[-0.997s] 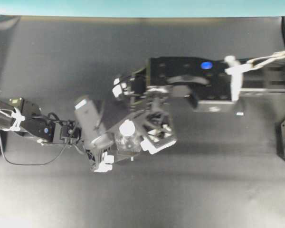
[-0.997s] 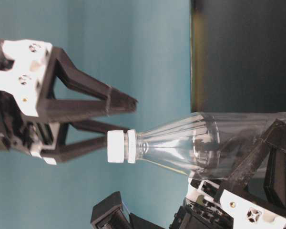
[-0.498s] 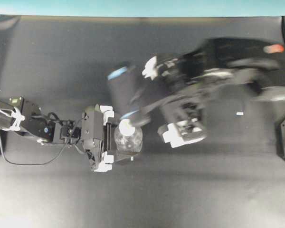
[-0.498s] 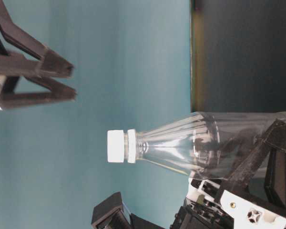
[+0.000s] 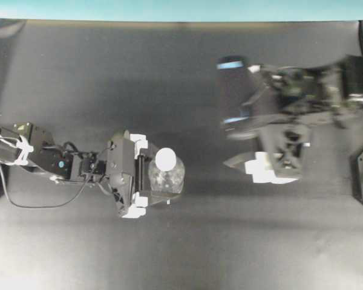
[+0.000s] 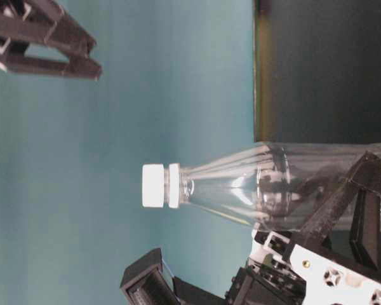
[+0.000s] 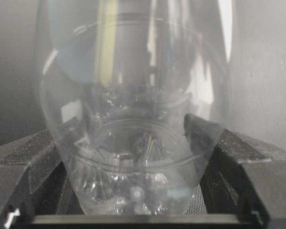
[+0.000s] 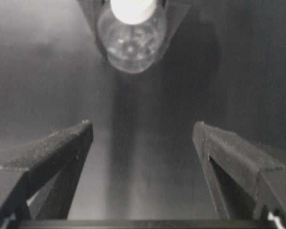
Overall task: Open the bottle cap by holding the bottle with the left arm and twisting the cap with the right arm.
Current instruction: 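Open the right gripper and pull it away from the bottle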
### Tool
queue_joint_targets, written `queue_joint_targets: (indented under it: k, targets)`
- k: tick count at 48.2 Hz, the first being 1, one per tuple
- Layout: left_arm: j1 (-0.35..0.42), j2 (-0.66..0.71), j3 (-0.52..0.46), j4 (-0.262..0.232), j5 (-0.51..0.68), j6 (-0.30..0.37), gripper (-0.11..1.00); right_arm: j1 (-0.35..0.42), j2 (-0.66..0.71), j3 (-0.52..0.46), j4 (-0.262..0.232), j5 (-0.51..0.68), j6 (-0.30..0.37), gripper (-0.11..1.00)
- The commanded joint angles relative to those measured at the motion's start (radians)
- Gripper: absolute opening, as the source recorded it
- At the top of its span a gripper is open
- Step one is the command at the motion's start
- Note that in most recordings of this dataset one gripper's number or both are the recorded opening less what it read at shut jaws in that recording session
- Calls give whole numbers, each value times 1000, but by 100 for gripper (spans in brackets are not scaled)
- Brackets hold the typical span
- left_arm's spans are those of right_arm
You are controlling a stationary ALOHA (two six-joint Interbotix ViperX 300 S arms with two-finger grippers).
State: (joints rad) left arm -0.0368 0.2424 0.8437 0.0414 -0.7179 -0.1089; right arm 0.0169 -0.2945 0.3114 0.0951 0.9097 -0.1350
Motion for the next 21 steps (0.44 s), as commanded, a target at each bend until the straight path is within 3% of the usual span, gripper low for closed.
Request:
queue_joint_targets:
  k: [1,5,21]
  targets:
    - [6,-3,-18,3,26,-6,93,-3,-69,37,3,-44,32,81]
    - [8,-3,-25,3,61,-14,98,-3,-121,95,2,-92,51,81]
    - [8,-6,-37,3,87,-21,97,-2,-393,344,3,-391,66,81]
